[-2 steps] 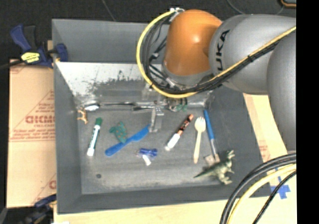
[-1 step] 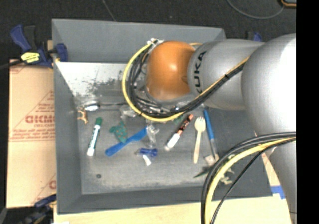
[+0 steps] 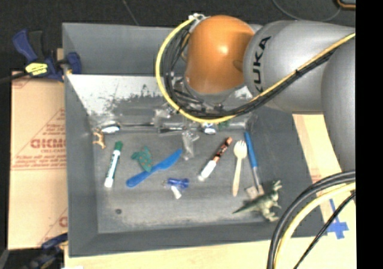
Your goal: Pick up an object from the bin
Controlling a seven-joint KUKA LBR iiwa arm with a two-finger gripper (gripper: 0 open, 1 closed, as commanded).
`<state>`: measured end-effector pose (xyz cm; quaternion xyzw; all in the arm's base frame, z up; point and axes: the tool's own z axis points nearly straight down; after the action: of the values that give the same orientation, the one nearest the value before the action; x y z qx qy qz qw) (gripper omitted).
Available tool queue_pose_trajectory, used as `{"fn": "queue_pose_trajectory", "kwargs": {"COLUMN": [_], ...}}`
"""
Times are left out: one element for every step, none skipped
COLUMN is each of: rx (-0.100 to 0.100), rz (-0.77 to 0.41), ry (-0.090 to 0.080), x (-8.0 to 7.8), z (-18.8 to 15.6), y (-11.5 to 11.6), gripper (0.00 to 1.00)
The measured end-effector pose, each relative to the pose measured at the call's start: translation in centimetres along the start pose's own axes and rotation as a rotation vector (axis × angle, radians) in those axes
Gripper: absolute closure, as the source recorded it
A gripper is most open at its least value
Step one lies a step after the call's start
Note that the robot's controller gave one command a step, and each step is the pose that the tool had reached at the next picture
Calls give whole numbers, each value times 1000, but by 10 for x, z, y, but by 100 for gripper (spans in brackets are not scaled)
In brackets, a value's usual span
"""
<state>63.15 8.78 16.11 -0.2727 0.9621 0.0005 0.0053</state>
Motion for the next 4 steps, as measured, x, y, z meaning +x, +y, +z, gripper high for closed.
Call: {"fn": "queue_pose_trajectory", "kwargs": {"rx": [-9,1,-5,-5], "rz": [-169,-118,-183,-183], "ry": [16,-7,2,2], "x": [27,8,38,38], "z": [62,89,89,89], "y": [15,4,21,21], "gripper": [0,0,100,100]}}
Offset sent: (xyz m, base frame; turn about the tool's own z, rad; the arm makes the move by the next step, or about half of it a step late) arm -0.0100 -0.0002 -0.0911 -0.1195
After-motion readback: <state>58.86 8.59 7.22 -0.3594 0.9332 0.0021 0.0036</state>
